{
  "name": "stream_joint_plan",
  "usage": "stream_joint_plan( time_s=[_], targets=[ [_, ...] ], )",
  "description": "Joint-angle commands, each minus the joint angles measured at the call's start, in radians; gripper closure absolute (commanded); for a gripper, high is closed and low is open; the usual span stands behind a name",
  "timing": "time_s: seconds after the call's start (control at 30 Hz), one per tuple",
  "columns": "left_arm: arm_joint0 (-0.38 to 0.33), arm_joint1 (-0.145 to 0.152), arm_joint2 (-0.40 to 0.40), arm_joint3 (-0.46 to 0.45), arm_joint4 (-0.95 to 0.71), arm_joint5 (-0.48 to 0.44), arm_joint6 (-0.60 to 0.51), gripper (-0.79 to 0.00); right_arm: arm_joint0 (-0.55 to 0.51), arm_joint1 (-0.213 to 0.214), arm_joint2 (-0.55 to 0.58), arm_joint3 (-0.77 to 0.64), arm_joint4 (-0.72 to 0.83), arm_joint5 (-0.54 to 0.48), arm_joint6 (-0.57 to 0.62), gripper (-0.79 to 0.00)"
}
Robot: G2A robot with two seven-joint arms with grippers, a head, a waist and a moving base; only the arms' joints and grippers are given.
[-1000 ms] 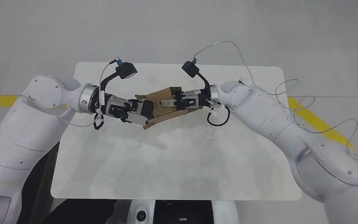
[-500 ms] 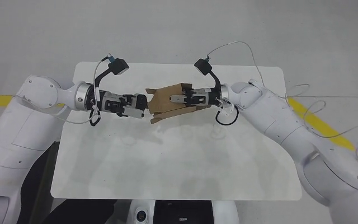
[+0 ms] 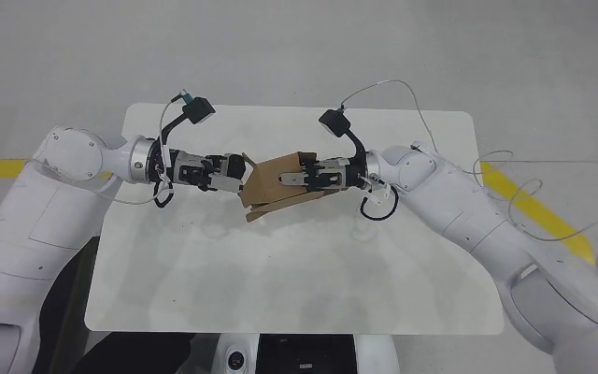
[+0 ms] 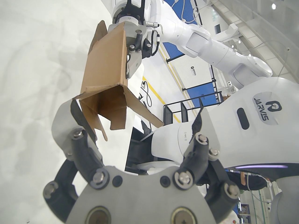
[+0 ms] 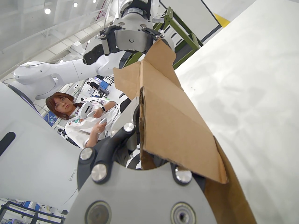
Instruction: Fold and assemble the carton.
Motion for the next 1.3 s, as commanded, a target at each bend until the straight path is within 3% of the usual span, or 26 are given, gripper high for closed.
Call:
stream_joint_plan(
  time_s=[0.0,0.23,0.5,0.97,1.27],
  targets=[
    [0.0,0.0,0.0,0.0,0.0,0.0,0.001,-0.785,0.0,0.0,0.0,0.0,0.0,0.0,0.0,0.0],
    [0.0,0.0,0.0,0.0,0.0,0.0,0.001,-0.785,0.0,0.0,0.0,0.0,0.0,0.0,0.0,0.0],
    [0.029,0.001,-0.014,-0.035,0.04,0.021,0.045,-0.785,-0.045,0.047,0.097,-0.023,-0.173,0.138,-0.111,0.0],
    [0.006,-0.038,0.058,-0.036,-0.001,0.094,0.069,-0.785,-0.302,0.185,0.339,-0.371,-0.344,0.341,-0.192,0.0],
    [-0.041,-0.074,0.104,0.032,-0.044,0.13,0.081,-0.785,-0.426,0.222,0.431,-0.544,-0.384,0.413,-0.161,0.0]
  ],
)
